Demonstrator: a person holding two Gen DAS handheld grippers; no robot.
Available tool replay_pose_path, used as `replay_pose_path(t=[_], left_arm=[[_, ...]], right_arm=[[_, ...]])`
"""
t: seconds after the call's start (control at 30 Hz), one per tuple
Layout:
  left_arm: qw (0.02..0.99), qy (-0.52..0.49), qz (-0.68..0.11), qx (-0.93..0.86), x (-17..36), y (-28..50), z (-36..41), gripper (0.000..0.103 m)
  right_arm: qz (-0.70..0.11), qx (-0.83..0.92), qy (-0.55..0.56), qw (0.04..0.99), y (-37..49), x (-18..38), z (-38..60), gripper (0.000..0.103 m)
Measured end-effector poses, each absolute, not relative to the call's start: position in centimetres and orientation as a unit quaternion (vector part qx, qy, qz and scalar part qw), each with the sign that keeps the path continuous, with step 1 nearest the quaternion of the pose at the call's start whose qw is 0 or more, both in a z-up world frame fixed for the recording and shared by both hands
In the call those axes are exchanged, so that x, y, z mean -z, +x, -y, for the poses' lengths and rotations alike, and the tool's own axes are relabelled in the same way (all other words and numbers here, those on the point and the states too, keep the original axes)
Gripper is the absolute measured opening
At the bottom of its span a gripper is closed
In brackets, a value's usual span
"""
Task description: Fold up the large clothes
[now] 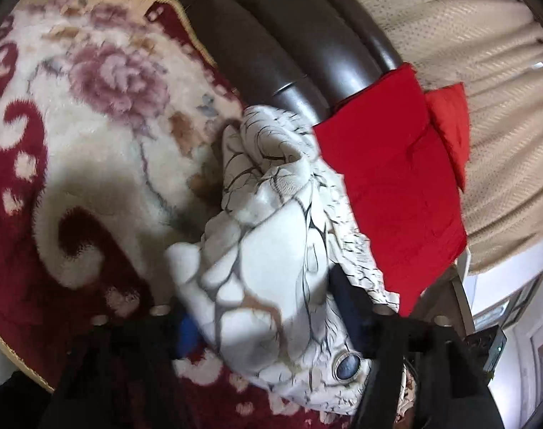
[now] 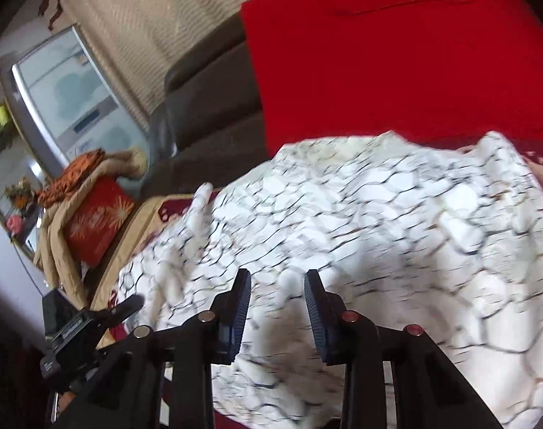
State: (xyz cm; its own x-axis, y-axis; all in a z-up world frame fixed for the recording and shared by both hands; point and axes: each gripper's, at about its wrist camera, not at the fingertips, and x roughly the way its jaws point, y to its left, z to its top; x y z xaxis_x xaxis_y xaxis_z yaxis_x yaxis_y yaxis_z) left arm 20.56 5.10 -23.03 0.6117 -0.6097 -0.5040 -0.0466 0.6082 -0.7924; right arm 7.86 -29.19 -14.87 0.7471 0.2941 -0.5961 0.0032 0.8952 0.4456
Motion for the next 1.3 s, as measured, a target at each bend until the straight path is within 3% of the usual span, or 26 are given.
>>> replay_pose_path(t=[0.17, 0.23, 0.27, 0.3, 0.4, 0.47, 0.57, 0.6, 0.67, 0.7, 0.8, 1.03, 1.17, 1.3], left_arm=[[0.756, -0.462, -0.431, 0.168, 25.2, 22.7, -5.4, 0.085], [0.769, -0.452, -0.417, 0.178, 24.5, 23.2, -5.1, 0.085], [0.774, -0.447, -0.412, 0.179, 24.1, 23.4, -4.8, 0.081], [0.780, -0.440, -0.407, 0.179, 23.9, 23.5, -4.5, 0.059], [0.792, -0.426, -0.401, 0.176, 23.3, 24.0, -3.8, 0.049], [0.790, -0.433, -0.395, 0.179, 23.1, 24.2, -3.7, 0.049], [0.791, -0.434, -0.395, 0.174, 23.1, 24.2, -3.2, 0.074], [0.793, -0.433, -0.392, 0.176, 23.0, 24.2, -3.0, 0.074], [0.807, -0.410, -0.387, 0.176, 22.7, 23.8, -2.9, 0.070], [0.816, -0.394, -0.383, 0.178, 22.2, 23.7, -2.7, 0.050], [0.838, -0.351, -0.370, 0.192, 20.4, 23.7, -1.9, 0.035], [0.892, -0.219, -0.317, 0.238, 13.3, 21.2, 3.0, 0.029], [0.906, -0.106, -0.285, 0.294, 8.7, 18.6, 9.7, 0.028], [0.888, -0.007, -0.298, 0.349, 8.1, 16.4, 19.0, 0.028]], right_arm=[[-0.468, -0.026, 0.193, 0.862, 10.8, 19.2, 27.2, 0.031], [-0.477, -0.027, 0.193, 0.857, 11.0, 19.8, 27.0, 0.031], [-0.472, -0.031, 0.188, 0.861, 10.8, 19.3, 26.9, 0.031], [-0.471, -0.034, 0.189, 0.861, 10.7, 19.0, 26.9, 0.031], [-0.446, -0.046, 0.222, 0.866, 10.0, 18.2, 27.9, 0.031], [-0.413, -0.060, 0.232, 0.879, 9.3, 16.6, 28.6, 0.031], [-0.408, -0.042, 0.216, 0.886, 9.0, 16.2, 28.9, 0.031], [-0.463, -0.031, 0.219, 0.858, 10.0, 18.4, 29.1, 0.031], [-0.491, -0.034, 0.239, 0.837, 10.5, 20.2, 29.5, 0.030], [-0.485, -0.041, 0.256, 0.835, 10.3, 19.6, 30.0, 0.030], [-0.444, -0.063, 0.306, 0.840, 8.8, 17.7, 32.2, 0.029], [-0.359, 0.007, 0.389, 0.848, 5.1, 15.6, 41.2, 0.033], [-0.297, 0.037, 0.447, 0.843, 2.2, 14.8, 46.7, 0.033], [-0.257, 0.048, 0.479, 0.838, 0.2, 14.4, 49.7, 0.033]])
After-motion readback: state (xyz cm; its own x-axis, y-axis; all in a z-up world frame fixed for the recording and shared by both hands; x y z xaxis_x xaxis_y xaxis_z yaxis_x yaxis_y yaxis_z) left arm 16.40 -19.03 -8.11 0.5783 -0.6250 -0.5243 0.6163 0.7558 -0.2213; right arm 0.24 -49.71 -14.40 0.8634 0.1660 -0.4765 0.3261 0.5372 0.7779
